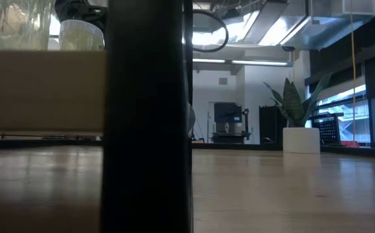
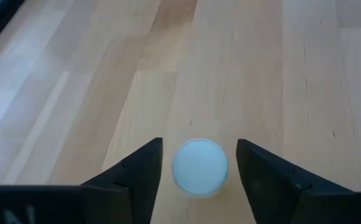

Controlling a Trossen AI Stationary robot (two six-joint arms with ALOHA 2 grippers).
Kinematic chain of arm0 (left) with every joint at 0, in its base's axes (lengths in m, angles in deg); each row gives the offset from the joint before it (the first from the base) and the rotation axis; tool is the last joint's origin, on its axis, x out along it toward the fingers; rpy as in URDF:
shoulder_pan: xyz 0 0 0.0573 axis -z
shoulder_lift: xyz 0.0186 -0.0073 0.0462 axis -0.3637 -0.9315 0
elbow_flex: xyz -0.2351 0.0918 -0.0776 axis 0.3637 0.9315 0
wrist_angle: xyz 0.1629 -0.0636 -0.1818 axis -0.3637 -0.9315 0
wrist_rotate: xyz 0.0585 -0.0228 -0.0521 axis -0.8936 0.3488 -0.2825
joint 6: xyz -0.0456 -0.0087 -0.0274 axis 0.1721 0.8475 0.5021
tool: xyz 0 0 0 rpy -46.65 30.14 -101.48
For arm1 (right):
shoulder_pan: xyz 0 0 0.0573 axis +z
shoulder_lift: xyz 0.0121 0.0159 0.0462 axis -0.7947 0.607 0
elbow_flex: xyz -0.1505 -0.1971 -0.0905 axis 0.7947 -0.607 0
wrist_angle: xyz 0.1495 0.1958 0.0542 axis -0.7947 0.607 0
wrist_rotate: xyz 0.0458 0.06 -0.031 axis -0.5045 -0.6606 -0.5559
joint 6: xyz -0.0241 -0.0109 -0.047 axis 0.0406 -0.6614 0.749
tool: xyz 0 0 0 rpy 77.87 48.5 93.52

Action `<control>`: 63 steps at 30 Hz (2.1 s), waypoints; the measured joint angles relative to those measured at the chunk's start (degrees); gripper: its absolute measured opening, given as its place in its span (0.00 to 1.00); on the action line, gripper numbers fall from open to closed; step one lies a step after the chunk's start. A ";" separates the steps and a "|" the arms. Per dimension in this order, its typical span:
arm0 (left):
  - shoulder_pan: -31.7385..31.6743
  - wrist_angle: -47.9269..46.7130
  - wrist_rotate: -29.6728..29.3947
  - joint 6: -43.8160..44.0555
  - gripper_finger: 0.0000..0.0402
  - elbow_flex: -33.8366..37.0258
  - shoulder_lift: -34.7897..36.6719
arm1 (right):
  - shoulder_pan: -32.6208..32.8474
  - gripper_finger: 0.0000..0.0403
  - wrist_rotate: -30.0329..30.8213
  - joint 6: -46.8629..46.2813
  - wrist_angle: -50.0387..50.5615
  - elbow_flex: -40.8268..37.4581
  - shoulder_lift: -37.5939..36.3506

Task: Pick and place medicine bottles onto shelf by color
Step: Put the yellow pill bottle on the shelf aligned with the other yellow pill bottle

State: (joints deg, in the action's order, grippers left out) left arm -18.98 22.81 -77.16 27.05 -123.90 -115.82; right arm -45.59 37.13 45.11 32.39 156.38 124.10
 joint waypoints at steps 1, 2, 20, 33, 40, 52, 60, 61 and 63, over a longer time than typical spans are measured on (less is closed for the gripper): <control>0.02 0.00 0.02 0.00 0.48 0.00 0.00 | 0.00 0.62 0.00 0.00 0.00 -0.02 0.00; 0.02 -0.02 0.02 0.00 0.46 0.00 0.00 | -0.01 0.62 0.00 0.00 0.00 0.00 0.00; 0.02 -1.25 -0.02 0.01 0.27 0.00 0.00 | 0.00 0.62 0.00 0.01 0.01 0.00 0.00; 2.76 -8.03 1.09 -0.19 0.26 -0.02 7.15 | -0.01 0.62 -0.02 0.12 0.04 0.00 0.00; 9.26 -19.25 3.69 1.61 0.26 -0.02 15.42 | -0.01 0.62 -0.08 0.26 0.12 0.00 0.00; 23.26 -16.31 8.95 1.60 0.26 -0.02 18.85 | -0.01 0.62 -7.06 1.73 0.24 0.00 0.00; 26.36 -11.94 8.55 1.08 0.26 -0.02 16.60 | -0.01 0.62 -7.04 1.77 -0.01 0.00 0.00; 26.38 -12.08 8.15 0.74 0.26 -0.02 16.30 | -0.01 0.62 -7.06 1.77 -0.02 0.00 0.00; 26.37 -11.82 7.66 0.08 0.26 -0.02 15.45 | -0.01 0.62 -7.04 1.77 -0.02 0.00 0.00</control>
State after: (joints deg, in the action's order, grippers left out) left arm 7.39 10.99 -69.50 27.13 -123.93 -100.37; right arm -45.60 30.09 46.88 32.37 156.38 124.10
